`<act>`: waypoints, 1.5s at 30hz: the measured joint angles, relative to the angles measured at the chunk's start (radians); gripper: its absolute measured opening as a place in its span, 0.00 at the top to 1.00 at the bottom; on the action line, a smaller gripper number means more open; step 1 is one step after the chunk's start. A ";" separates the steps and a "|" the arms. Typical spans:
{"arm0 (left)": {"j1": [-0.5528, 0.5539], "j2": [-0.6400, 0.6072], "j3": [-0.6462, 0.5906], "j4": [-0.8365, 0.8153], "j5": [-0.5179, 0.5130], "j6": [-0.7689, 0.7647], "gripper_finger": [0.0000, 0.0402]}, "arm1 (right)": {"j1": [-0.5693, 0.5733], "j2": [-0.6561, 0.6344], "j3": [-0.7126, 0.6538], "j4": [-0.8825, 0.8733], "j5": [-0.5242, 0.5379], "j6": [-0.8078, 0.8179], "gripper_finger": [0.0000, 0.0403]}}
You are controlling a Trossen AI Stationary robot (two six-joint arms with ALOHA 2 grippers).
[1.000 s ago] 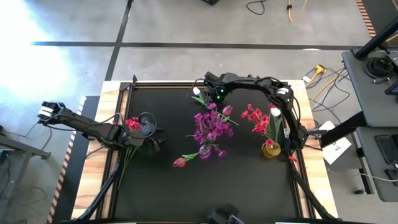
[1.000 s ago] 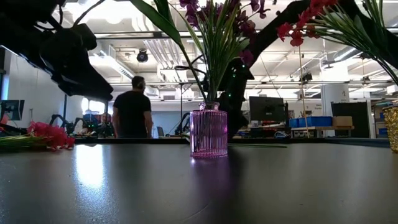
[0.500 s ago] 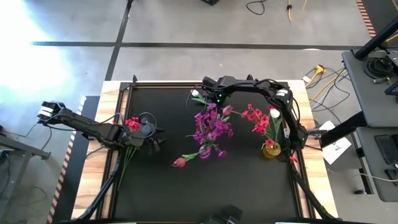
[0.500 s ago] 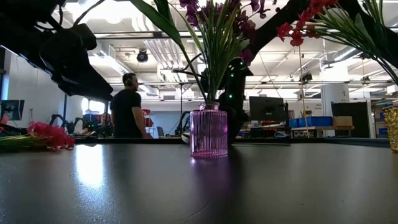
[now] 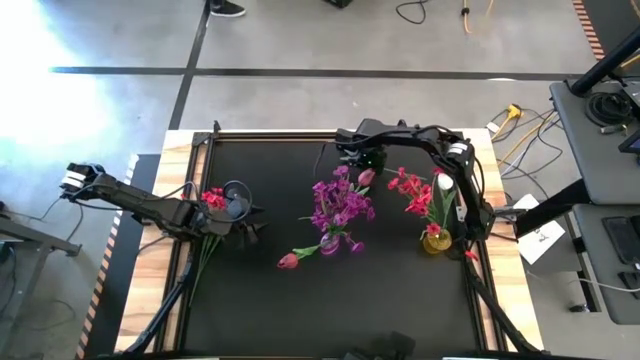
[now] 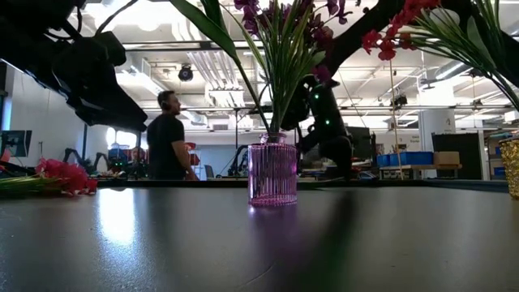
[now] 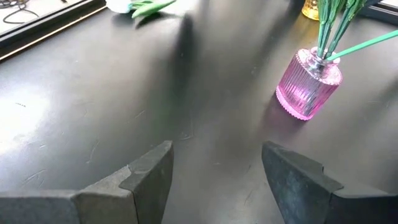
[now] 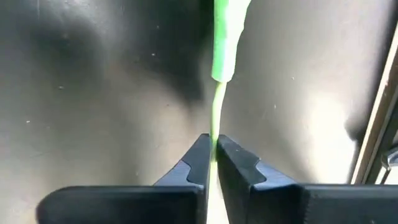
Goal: Sort flowers into vase by color
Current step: Put the white flower into the yellow vase
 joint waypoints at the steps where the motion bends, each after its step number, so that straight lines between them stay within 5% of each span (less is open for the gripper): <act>1: 0.000 0.000 0.000 0.000 0.000 0.001 0.43 | 0.000 0.000 -0.002 0.001 -0.001 -0.007 0.94; 10: 0.000 0.000 0.000 0.000 0.000 0.003 0.43 | 0.009 -0.005 -0.003 0.135 -0.009 0.032 0.62; 15: 0.000 0.000 0.000 0.001 0.000 0.003 0.43 | -0.003 -0.008 -0.003 0.269 -0.064 0.039 0.56; 21: 0.000 0.000 0.000 0.008 0.000 0.000 0.43 | -0.031 0.014 -0.020 0.374 -0.085 0.074 0.65; 31: 0.000 0.000 0.000 0.056 -0.045 0.000 0.43 | -0.043 -0.012 -0.009 0.407 -0.077 0.139 0.96; 40: -0.004 0.000 0.000 0.088 -0.045 -0.012 0.43 | -0.059 -0.383 -0.025 0.548 -0.077 0.110 0.97; 45: -0.004 0.000 0.000 0.120 -0.045 -0.003 0.43 | -0.019 -0.681 -0.123 0.748 -0.172 0.105 0.97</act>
